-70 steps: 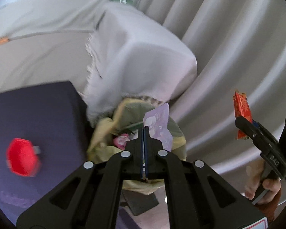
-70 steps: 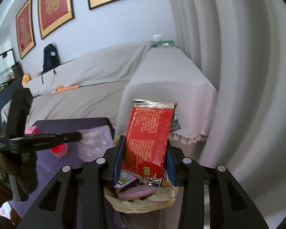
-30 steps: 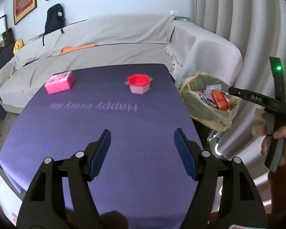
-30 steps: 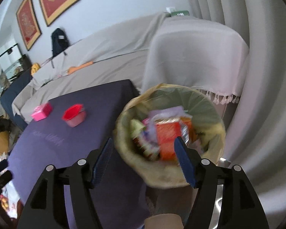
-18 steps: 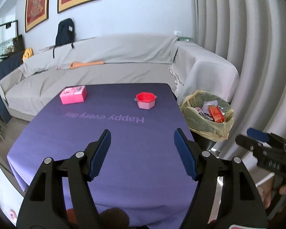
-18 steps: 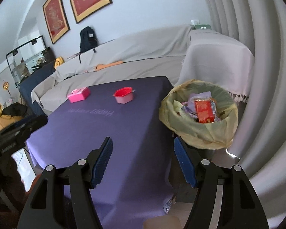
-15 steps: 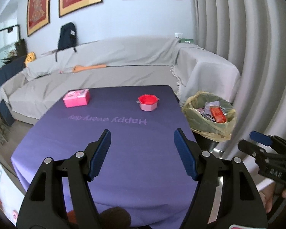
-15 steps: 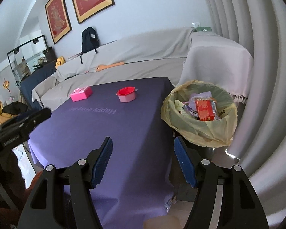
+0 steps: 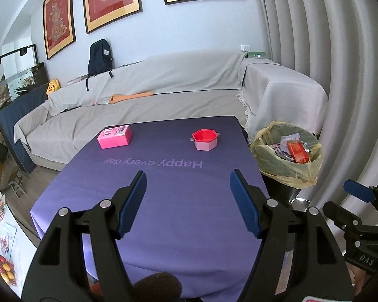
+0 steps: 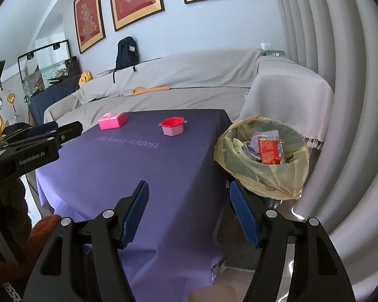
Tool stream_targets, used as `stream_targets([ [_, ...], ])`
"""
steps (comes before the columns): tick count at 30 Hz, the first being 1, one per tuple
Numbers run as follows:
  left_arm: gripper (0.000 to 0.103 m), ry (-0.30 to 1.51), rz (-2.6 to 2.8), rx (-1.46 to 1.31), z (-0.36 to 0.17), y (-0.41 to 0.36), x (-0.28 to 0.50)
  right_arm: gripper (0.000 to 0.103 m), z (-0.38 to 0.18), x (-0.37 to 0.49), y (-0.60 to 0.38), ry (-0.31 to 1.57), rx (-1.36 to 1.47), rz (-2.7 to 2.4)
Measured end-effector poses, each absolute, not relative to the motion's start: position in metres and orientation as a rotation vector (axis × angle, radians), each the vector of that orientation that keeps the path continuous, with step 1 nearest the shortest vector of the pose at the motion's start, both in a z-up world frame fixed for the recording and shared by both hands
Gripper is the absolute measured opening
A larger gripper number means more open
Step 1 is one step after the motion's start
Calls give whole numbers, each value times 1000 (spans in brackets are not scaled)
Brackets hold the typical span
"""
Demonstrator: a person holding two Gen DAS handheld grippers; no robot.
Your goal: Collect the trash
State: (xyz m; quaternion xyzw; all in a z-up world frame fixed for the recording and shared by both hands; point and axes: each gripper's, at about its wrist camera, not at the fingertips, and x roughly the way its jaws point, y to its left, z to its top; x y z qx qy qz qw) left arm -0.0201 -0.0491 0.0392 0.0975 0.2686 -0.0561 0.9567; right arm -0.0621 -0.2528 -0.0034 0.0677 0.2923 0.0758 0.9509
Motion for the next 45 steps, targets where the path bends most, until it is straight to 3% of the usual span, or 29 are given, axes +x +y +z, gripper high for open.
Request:
stream_targets([
  [45,65,559,-108,207,42,-52,-20,63,0,-71,-251,573,112,156],
])
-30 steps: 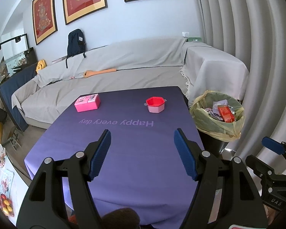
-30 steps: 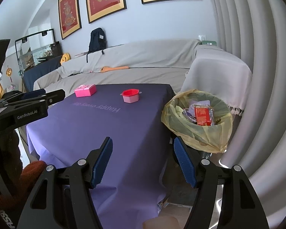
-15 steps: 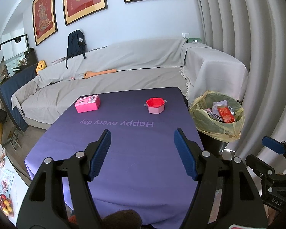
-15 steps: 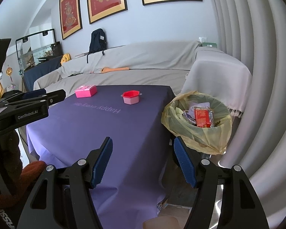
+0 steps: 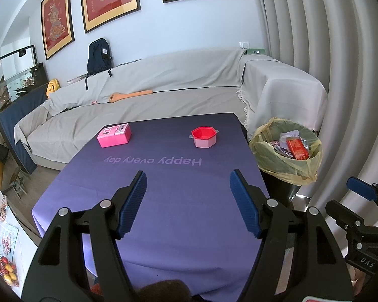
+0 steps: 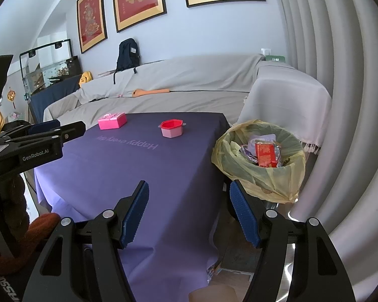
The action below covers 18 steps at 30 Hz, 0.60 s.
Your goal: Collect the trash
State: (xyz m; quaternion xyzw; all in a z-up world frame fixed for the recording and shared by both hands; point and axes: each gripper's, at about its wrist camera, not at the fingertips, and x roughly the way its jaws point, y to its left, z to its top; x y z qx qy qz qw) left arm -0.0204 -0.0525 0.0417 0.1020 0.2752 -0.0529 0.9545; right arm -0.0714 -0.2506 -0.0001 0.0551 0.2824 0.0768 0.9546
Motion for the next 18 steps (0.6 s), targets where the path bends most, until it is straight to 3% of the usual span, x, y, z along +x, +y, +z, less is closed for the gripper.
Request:
stream_targets([
  [18,65,564,-112,210,42,-56,-21,63,-1,-71,-251,574,112,156],
])
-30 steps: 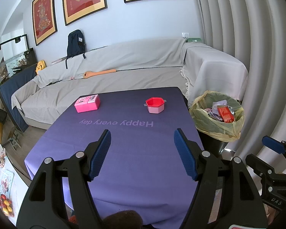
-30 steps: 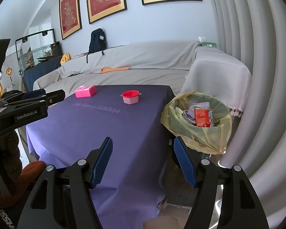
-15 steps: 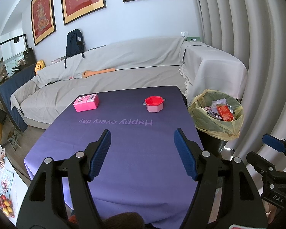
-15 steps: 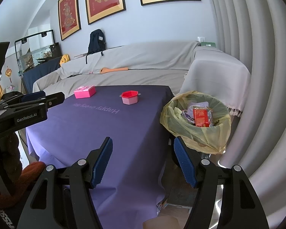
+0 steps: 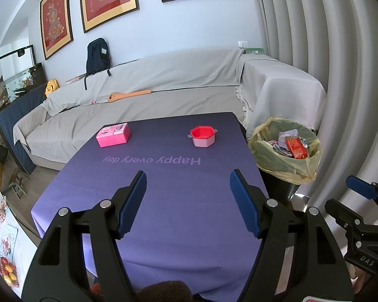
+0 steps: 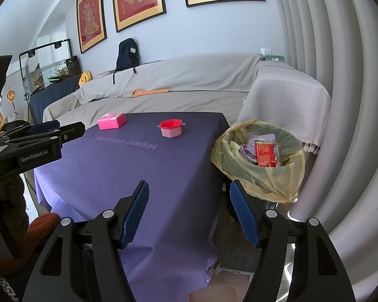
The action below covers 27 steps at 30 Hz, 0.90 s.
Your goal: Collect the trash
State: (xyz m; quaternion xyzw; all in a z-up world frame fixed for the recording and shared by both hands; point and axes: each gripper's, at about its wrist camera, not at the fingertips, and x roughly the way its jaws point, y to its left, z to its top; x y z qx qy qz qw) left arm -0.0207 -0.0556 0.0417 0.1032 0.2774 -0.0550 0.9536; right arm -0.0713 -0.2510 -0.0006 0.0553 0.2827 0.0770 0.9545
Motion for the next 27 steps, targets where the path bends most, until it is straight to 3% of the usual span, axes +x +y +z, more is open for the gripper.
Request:
stream_targets([
  [27,65,573,-116,202,36,-55,-20,63,-1,-71,-252,576,112,156],
])
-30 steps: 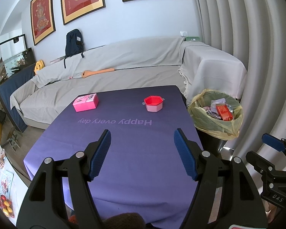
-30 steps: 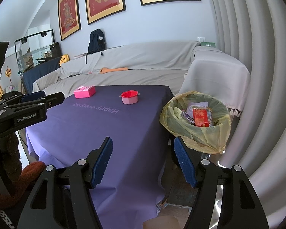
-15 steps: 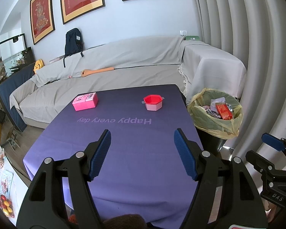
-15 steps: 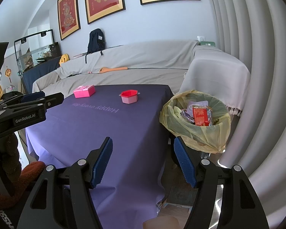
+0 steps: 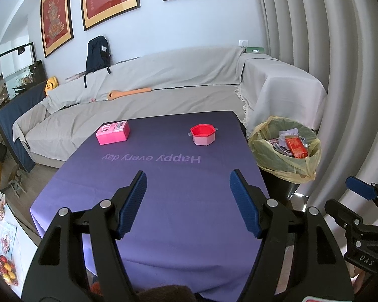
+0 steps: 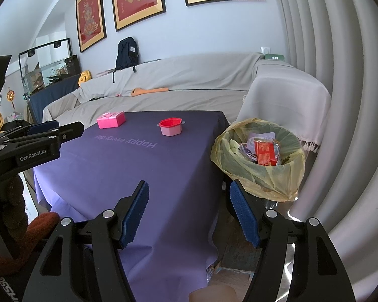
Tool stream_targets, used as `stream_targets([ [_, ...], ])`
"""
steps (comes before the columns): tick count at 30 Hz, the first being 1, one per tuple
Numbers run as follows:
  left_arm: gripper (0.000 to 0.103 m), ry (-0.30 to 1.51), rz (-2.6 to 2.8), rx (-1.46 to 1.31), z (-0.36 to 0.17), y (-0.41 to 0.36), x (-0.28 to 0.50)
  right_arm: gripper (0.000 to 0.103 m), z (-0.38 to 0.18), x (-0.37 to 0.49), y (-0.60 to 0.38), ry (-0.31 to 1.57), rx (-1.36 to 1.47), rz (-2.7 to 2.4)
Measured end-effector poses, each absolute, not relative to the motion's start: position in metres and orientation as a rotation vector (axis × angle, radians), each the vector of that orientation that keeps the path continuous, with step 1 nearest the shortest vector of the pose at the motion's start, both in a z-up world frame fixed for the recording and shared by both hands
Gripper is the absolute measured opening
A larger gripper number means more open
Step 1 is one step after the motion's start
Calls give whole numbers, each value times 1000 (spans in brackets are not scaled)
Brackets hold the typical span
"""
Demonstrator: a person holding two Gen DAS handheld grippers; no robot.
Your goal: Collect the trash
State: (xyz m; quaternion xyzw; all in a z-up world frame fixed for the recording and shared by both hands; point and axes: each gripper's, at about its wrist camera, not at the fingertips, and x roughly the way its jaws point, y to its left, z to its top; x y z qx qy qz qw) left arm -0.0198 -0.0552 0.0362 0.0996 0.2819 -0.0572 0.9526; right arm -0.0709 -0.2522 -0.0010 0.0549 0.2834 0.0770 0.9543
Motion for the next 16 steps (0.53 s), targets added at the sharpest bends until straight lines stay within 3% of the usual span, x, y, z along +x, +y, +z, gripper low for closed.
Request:
stream_targets([
  [9,65,623,-143,173,31,-45,-9,63,-3,-70,-254,581,115,165],
  [16,65,761,15,137,-3,33,77,64,-12,-20,-236,651,68,259],
])
